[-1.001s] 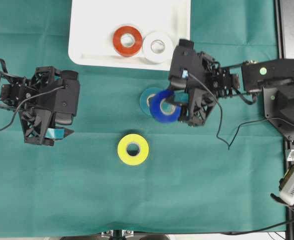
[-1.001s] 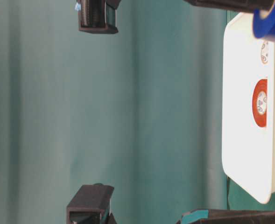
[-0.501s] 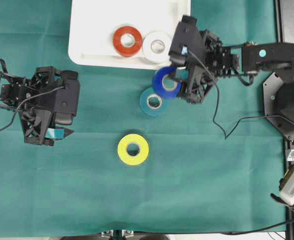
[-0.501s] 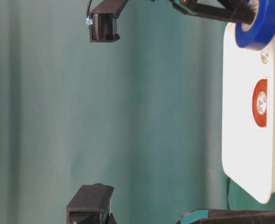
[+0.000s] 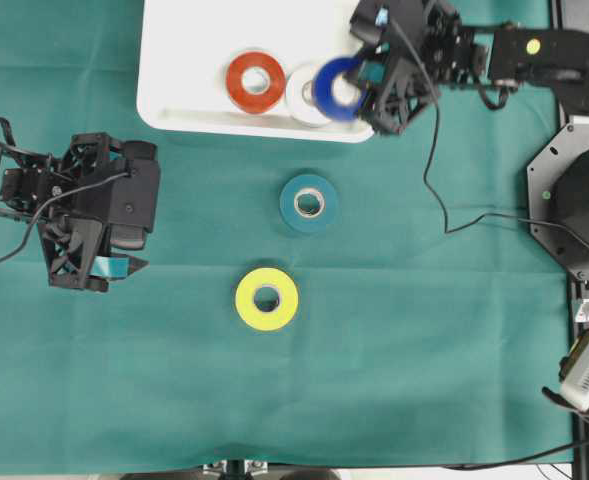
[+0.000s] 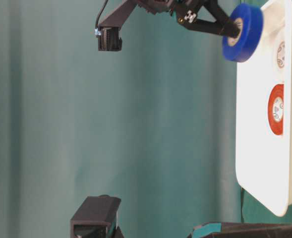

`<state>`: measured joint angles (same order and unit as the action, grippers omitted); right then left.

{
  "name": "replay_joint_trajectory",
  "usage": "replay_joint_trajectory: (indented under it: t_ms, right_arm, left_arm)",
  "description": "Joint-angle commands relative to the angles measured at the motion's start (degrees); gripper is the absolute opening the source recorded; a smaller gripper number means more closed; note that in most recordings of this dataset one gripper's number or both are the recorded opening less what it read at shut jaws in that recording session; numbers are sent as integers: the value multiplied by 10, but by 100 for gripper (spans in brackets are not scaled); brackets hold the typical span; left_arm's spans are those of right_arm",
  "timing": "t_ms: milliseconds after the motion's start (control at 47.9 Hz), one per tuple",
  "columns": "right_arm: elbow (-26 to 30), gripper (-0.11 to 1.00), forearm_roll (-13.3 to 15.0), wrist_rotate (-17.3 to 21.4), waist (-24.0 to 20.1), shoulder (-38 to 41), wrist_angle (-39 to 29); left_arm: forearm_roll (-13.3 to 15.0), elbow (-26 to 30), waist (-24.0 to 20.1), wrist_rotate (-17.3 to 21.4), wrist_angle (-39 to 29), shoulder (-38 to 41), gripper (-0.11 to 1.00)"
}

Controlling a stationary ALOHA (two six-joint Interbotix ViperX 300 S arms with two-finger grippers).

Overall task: Put the tape alternately from left to right into the white case.
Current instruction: 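Lift the blue roll and carry it to the tray, then release the blue roll in the tray's upper right corner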

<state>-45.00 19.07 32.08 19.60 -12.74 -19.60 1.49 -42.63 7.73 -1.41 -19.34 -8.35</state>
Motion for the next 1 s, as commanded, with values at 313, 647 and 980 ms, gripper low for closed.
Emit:
replay_joint_trajectory:
  t_ms: [313,647,980]
  right_arm:
    - [42,25,34,-2,65,35,47]
    - [67,25,54,-2,90,79,54]
    - [71,25,56,-2,98,91,54]
  left_arm:
    - [1,11,2,0,4,-5,75]
    - [1,11,2,0,4,-5,75]
    - [1,11,2,1,4,-5,75]
